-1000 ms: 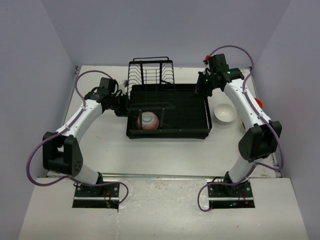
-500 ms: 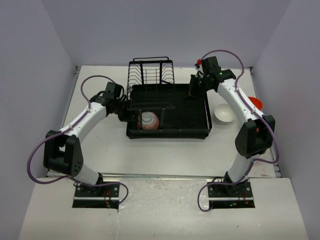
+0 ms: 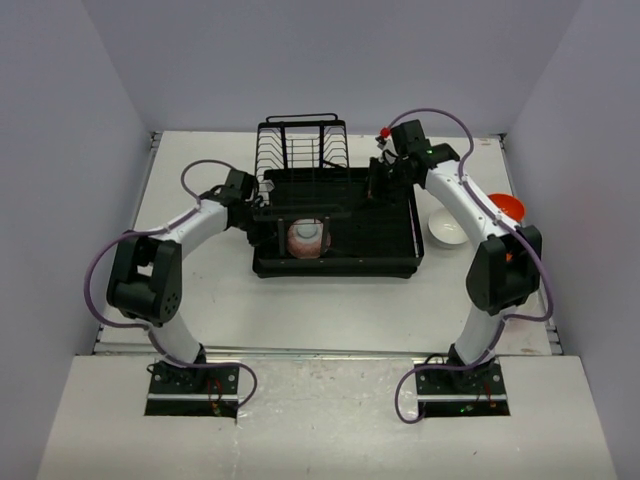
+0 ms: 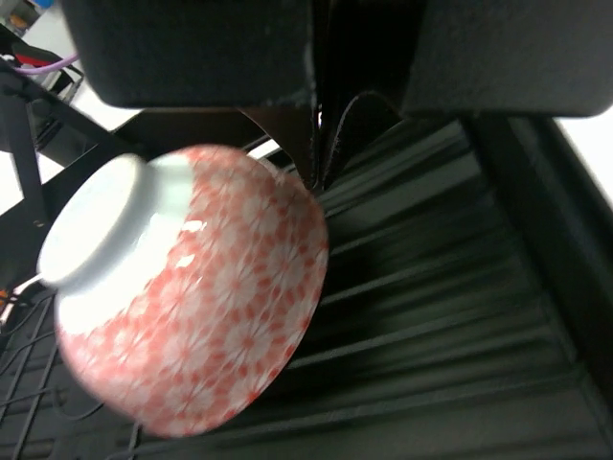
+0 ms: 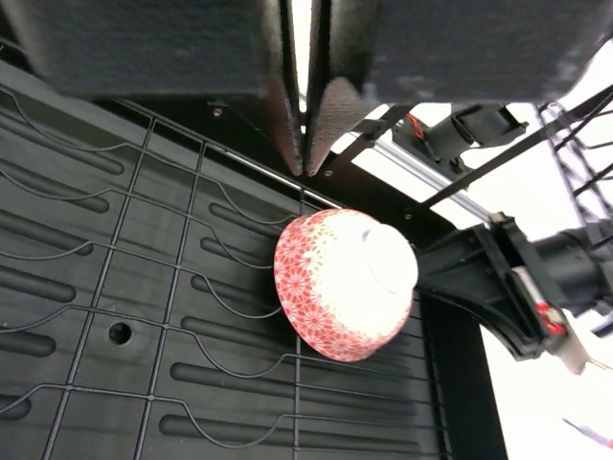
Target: Unload the bowls from the dish rack
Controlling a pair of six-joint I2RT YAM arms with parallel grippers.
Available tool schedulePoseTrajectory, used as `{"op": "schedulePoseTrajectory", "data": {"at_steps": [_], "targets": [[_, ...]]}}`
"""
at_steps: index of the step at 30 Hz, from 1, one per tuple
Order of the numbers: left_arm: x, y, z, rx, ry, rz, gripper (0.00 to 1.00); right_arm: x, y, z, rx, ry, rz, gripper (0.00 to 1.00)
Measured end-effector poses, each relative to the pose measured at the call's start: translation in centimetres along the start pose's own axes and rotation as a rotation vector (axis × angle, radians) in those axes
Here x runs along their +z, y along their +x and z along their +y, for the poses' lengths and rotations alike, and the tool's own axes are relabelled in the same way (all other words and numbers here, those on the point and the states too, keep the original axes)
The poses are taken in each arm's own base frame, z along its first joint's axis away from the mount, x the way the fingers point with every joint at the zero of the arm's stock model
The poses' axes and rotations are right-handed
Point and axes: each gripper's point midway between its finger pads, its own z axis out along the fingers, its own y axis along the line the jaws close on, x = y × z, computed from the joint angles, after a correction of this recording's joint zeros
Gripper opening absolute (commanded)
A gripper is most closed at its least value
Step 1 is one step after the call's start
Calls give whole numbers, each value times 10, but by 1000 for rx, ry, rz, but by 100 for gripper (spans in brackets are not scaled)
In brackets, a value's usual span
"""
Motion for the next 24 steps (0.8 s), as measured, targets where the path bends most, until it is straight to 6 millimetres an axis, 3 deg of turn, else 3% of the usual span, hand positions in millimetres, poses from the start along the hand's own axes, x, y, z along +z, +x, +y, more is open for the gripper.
{"op": "schedulePoseTrajectory", "data": {"at_steps": [2,3,7,10,18,19,21,24], "targets": [[3,-4,-3,3,11,4,0,6,2,-2,4,6,18,18],[5,-8,-5,6,19,3,0,10,4,-5,8,10,30,34],[11,-18,-9,5,39,7,0,23,10,-14,10,33,70,62],[15,-23,-13,7,57,12,0,29,16,-20,6,37,90,70],[23,-29,-23,17,114,32,0,41,29,-12,2,-77,142,74],[23,-30,-25,19,123,33,0,43,31,-9,3,-106,150,76],[24,-29,-27,20,131,38,0,47,36,-6,15,-153,172,91],[24,-27,-28,23,137,45,0,51,40,0,28,-212,190,92]]}}
